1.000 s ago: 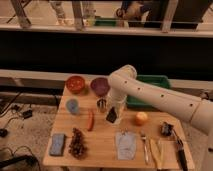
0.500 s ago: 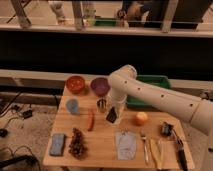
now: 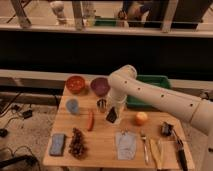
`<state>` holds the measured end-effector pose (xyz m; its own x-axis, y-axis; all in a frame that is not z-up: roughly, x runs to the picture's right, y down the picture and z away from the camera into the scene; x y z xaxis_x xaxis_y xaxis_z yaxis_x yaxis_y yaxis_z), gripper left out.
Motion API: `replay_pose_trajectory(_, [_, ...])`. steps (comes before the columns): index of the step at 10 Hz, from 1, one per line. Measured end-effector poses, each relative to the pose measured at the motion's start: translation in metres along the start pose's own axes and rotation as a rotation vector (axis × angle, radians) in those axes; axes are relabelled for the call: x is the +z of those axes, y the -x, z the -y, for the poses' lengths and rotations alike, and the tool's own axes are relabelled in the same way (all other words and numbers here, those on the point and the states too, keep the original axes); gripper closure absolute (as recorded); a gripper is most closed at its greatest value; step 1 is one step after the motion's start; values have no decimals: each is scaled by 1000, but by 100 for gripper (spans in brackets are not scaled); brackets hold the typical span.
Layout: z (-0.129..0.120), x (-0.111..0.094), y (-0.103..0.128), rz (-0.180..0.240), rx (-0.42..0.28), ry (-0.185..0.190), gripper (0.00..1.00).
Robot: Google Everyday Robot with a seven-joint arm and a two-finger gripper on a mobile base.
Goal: Place eraser in paper cup
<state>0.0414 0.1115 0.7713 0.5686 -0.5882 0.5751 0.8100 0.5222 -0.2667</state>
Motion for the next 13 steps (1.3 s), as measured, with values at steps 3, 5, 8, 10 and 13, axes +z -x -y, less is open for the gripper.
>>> replay_pose_trajectory(3, [0,0,0,0,0,0,52])
replay_pose_trajectory(5, [0,0,0,0,0,0,29])
replay_pose_trajectory(8, [0,0,0,0,0,0,20])
replay_pose_trajectory(10, [0,0,0,0,0,0,20])
replay_pose_trajectory(13, [0,0,0,0,0,0,20])
